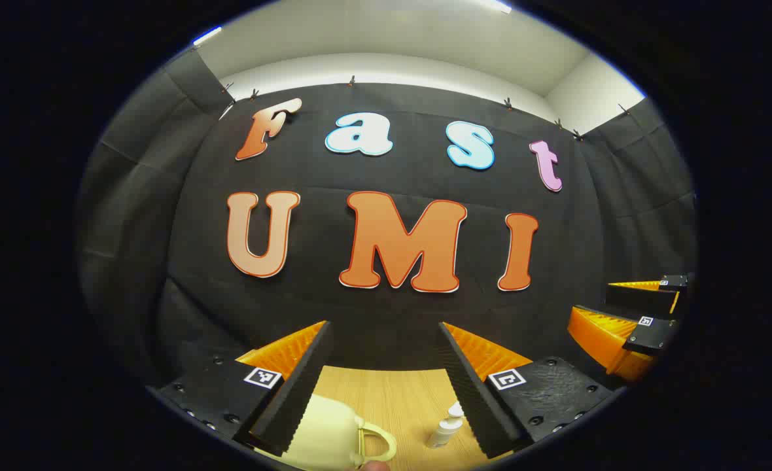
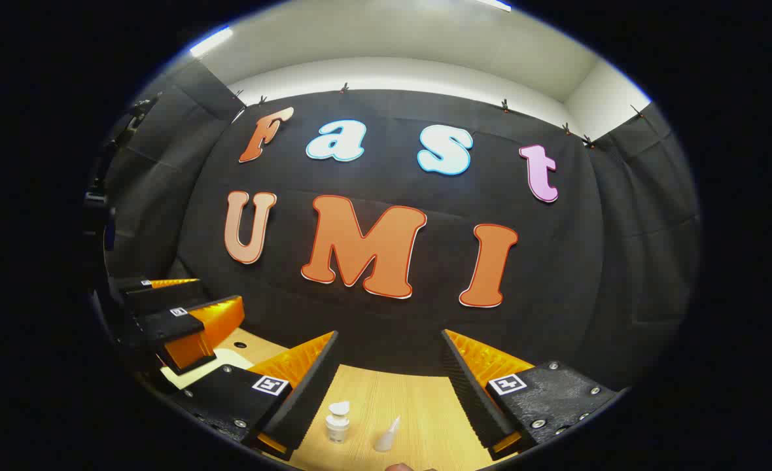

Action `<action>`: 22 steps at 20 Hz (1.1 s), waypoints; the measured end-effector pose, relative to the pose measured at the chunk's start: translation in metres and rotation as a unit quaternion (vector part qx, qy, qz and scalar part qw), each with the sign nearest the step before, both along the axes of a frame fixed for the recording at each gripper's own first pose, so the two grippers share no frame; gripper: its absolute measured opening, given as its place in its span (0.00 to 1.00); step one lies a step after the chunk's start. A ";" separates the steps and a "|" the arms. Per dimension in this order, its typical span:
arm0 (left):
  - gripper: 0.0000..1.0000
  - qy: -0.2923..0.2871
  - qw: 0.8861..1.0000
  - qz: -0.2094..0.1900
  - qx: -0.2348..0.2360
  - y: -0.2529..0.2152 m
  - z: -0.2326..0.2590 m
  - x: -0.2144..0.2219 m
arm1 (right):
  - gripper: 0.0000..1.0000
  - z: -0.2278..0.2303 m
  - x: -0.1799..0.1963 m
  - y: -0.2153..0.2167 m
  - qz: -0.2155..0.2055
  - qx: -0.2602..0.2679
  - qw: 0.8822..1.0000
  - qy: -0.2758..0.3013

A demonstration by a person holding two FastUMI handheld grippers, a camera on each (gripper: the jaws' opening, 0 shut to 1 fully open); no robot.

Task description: First open the suitcase, pack the skin care products into it, and then close the suitcase.

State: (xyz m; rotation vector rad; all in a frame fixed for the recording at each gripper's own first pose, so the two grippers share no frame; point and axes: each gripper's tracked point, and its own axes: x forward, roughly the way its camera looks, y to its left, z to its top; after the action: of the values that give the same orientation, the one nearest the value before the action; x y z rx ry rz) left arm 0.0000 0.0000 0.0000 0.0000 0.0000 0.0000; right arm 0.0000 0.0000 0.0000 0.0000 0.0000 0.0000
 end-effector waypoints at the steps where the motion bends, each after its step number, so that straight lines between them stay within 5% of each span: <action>1: 0.98 -0.005 1.000 0.002 0.002 0.000 0.002 0.000 | 0.96 -0.005 0.003 -0.003 0.001 0.001 1.000 0.004; 14: 0.95 -0.017 0.998 0.049 0.036 -0.033 -0.009 0.024 | 0.95 -0.036 0.027 -0.010 0.090 0.030 0.996 0.004; 22: 0.96 -0.027 0.996 0.027 0.084 -0.028 -0.010 0.047 | 0.95 -0.041 0.047 -0.016 0.044 0.049 0.998 0.015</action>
State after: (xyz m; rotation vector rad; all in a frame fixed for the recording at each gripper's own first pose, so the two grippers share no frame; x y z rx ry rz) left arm 0.0467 -0.0281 -0.0104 0.1675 -0.0546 0.0545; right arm 0.0471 -0.0158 -0.0412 0.0974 0.0303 0.0875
